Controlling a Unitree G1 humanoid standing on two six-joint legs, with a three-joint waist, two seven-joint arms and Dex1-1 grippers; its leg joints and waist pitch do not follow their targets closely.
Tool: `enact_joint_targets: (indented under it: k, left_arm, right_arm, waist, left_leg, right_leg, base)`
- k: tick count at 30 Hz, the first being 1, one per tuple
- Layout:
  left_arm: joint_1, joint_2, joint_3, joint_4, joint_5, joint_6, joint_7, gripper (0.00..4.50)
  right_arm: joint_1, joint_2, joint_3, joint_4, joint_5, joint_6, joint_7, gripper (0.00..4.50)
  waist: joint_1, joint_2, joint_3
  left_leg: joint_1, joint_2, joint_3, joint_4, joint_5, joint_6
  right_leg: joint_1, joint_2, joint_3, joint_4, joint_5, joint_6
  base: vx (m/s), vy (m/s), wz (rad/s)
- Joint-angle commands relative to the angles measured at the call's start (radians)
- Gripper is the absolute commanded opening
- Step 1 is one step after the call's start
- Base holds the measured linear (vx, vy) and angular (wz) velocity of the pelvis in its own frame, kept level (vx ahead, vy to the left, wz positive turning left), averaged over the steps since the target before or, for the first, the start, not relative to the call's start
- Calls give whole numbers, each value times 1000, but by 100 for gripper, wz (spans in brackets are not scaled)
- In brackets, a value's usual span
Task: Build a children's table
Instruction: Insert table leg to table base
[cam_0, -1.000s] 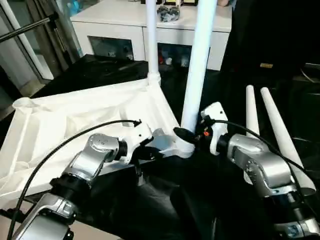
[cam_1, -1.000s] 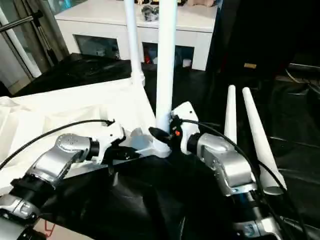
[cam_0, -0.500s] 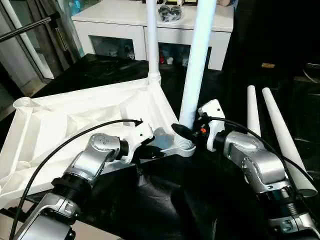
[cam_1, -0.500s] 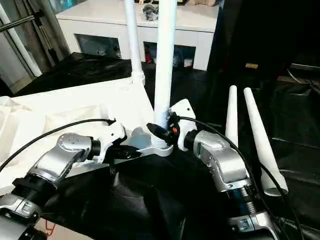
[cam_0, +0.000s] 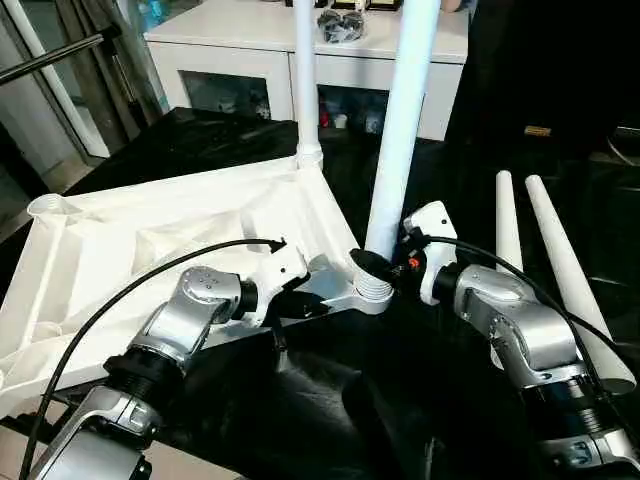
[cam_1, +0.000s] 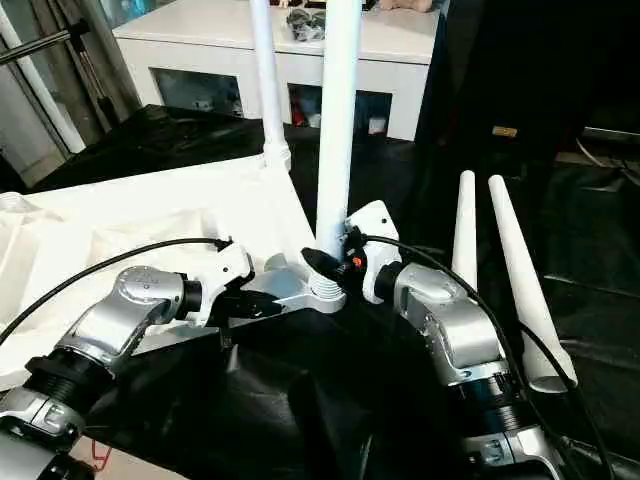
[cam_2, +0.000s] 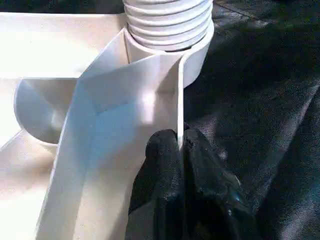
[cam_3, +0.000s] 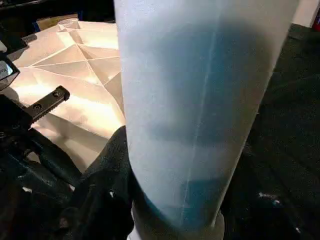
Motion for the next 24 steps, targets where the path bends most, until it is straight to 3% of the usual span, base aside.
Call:
enact_joint_targets:
  k: [1, 4, 13, 15, 16, 18, 22, 24]
  left_arm:
    - [4, -11, 27, 7, -25, -24, -8, 0]
    - [5, -10, 27, 7, -24, -24, -9, 0]
    - [4, -11, 37, 13, -26, -32, 0, 0]
    - [1, -12, 39, 15, -25, -33, 3, 0]
    - [-2, -13, 41, 19, -24, -37, 6, 0]
    - [-4, -14, 43, 24, -24, -39, 8, 0]
    - [-13, -17, 45, 37, -21, -49, 12, 0]
    - [-15, -16, 44, 41, -20, -52, 11, 0]
  right_arm:
    - [4, 7, -3, 19, -4, -4, -3, 189]
    - [7, 17, -17, 22, 10, -2, -7, 189]
    - [65, 64, -139, 49, 85, -37, -54, 189]
    - [100, 65, -143, 49, 78, -60, -51, 189]
    - [135, 66, -139, 43, 72, -83, -44, 189]
    - [157, 67, -133, 33, 70, -99, -38, 188]
    - [222, 66, -100, 10, 25, -180, -43, 188]
    - [239, 70, -92, 2, 10, -201, -56, 188]
  waist:
    - [1, -9, -62]
    - [1, -9, -61]
    - [1, -9, -61]
    - [2, -9, -62]
    - [4, 2, -61]
    - [5, -6, -62]
    - [9, -2, -64]
    - [8, 6, -64]
  left_leg:
    - [4, 13, -4, -76, -287, 7]
    - [4, 12, -4, -77, -290, 6]
    - [4, 13, -5, -78, -297, 9]
    - [3, 13, -5, -79, -287, 10]
    - [5, 13, -5, -79, -287, 10]
    - [7, 12, -2, -77, -291, 16]
    - [3, 12, -2, -78, -263, 29]
    - [0, 12, -4, -81, -265, 31]
  right_leg:
    - [46, -41, 36, -94, -396, -147]
    - [46, -42, 36, -95, -402, -145]
    - [44, -44, 36, -98, -409, -143]
    - [45, -43, 36, -97, -400, -144]
    - [43, -44, 36, -97, -397, -144]
    - [41, -43, 37, -101, -404, -140]
    - [44, -41, 40, -98, -376, -143]
    - [47, -42, 39, -97, -382, -141]
  base:
    - [0, 0, 0]
    - [0, 0, 0]
    - [0, 0, 0]
    - [0, 0, 0]
    - [0, 0, 0]
    - [0, 0, 0]
    - [0, 0, 0]
    - [0, 0, 0]
